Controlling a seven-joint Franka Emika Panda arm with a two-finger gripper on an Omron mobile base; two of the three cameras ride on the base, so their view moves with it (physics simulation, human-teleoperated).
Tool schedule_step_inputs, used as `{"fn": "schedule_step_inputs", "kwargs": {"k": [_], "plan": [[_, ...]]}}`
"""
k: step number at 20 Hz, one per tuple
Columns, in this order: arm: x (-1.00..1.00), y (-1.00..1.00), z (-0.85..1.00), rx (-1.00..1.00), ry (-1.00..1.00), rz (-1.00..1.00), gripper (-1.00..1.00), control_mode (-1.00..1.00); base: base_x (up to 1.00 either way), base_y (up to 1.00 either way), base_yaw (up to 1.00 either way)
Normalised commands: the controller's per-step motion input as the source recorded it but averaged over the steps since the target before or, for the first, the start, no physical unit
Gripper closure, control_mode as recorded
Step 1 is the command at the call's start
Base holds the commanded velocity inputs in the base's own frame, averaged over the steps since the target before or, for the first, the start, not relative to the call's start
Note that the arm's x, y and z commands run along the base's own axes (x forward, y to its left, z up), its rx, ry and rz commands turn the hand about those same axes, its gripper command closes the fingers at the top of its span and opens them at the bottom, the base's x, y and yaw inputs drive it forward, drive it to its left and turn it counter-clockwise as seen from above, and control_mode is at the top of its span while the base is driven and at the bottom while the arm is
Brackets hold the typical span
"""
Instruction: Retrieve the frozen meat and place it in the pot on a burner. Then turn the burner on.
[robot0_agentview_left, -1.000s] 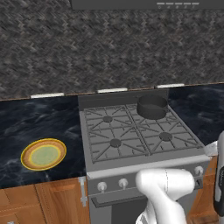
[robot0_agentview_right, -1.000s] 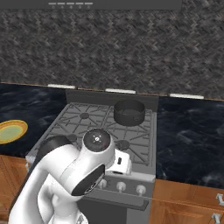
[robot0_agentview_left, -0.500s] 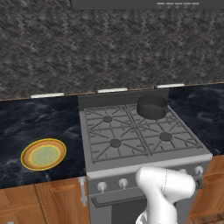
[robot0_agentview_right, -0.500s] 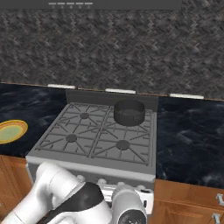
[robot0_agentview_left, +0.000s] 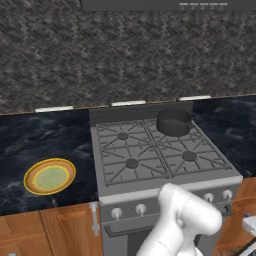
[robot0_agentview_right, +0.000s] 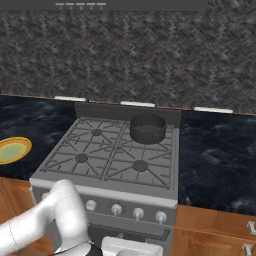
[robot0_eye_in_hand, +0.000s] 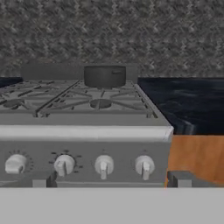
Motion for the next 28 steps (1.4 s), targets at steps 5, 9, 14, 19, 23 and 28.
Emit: {"fn": "schedule_step_inputs", "kwargs": {"k": [5, 9, 14, 19, 23, 28], "plan": [[0.09, 0.03, -0.34, 0.04, -0.18, -0.03, -1.00, -1.00, 0.00, 0.00, 0.00], [0.13, -0.01, -0.34, 0.12, -0.18, 0.03, -1.00, -1.00, 0.00, 0.00, 0.00], [0.08, -0.02, -0.49, 0.09, -0.13, 0.01, -1.00, -1.00, 0.00, 0.00, 0.00], [0.04, -0.10, -0.25, 0.06, -0.03, 0.02, -1.00, -1.00, 0.00, 0.00, 0.00], [0.05, 0.00, -0.33, -0.03, 0.00, 0.00, -1.00, -1.00, 0.00, 0.00, 0.00], [0.00, 0.00, -0.47, -0.17, 0.00, 0.09, -1.00, -1.00, 0.00, 0.00, 0.00]]}}
